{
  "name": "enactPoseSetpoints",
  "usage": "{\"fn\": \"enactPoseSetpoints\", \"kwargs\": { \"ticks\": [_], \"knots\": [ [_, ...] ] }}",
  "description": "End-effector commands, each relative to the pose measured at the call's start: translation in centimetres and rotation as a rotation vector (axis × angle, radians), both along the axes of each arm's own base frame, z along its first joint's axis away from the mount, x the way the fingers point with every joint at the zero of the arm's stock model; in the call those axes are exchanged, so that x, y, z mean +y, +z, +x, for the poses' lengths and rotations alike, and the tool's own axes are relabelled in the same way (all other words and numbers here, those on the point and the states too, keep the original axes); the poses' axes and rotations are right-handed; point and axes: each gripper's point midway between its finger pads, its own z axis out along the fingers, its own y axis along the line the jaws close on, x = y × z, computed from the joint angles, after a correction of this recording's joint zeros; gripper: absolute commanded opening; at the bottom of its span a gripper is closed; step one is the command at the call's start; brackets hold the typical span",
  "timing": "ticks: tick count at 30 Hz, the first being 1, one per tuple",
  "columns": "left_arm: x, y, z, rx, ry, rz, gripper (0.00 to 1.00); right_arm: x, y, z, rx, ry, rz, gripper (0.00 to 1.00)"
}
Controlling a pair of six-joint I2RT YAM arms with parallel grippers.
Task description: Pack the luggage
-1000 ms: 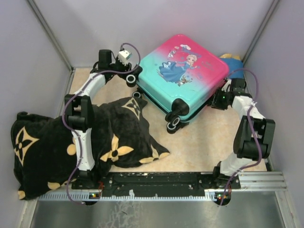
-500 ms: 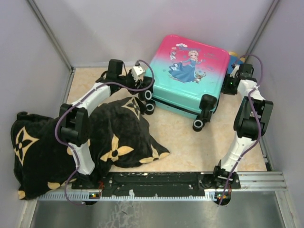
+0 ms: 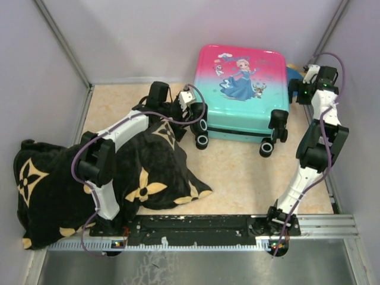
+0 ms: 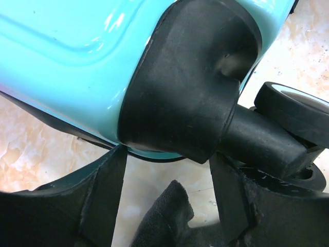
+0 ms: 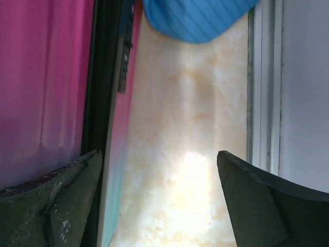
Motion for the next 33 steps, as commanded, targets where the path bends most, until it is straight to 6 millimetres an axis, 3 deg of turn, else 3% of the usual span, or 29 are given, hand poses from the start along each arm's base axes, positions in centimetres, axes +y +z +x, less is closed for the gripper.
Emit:
{"fn": "enactPoseSetpoints", "kwargs": {
  "ticks": [1, 3, 7, 10, 12, 14, 17, 22, 26, 29, 33],
  "knots": [
    [-4.1, 1.4, -5.7, 0.083, -0.214, -0.163, 0.74, 3.4, 6.5, -3.7, -0.029, 0.126, 0.053, 0.99],
    [-2.4, 1.7, -4.8, 0.101, -0.173, -0.188, 0.75, 2.5, 8.0, -5.2, -0.022, 0.096, 0.021, 0.99],
    [1.5, 0.8, -3.0, 0.092, -0.102, -0.178, 0.74, 3.6, 10.1, -9.1, 0.028, 0.084, 0.032, 0.99],
    [2.6, -0.5, -2.2, 0.079, -0.093, -0.149, 0.73, 4.4, 9.6, -12.4, 0.074, 0.06, 0.033, 0.99],
    [2.1, -1.0, -2.1, 0.076, -0.117, -0.138, 0.7, 3.7, 9.7, -14.8, 0.09, 0.021, -0.028, 0.99],
    [0.9, -1.3, -2.2, 0.084, -0.14, -0.14, 0.68, 1.7, 8.9, -16.7, 0.124, -0.044, -0.068, 0.99],
    [-1.7, -1.2, -3.2, 0.067, -0.199, -0.141, 0.65, 0.1, 9.9, -18.9, 0.131, -0.058, -0.028, 0.99],
    [-6.3, 0.0, -6.2, 0.056, -0.278, -0.173, 0.62, 3.6, 12.0, -21.3, 0.12, 0.047, 0.052, 0.99],
    [-9.3, -0.2, -7.4, 0.065, -0.299, -0.189, 0.59, 5.7, 11.0, -23.0, 0.162, 0.095, 0.078, 0.99],
    [-9.8, 0.2, -7.2, 0.101, -0.276, -0.212, 0.6, 6.1, 10.3, -23.4, 0.18, 0.117, 0.052, 0.99],
    [-8.1, 0.8, -7.4, 0.069, -0.266, -0.208, 0.71, 5.1, 8.9, -23.0, 0.227, 0.12, -0.09, 0.99]
  ]
}}
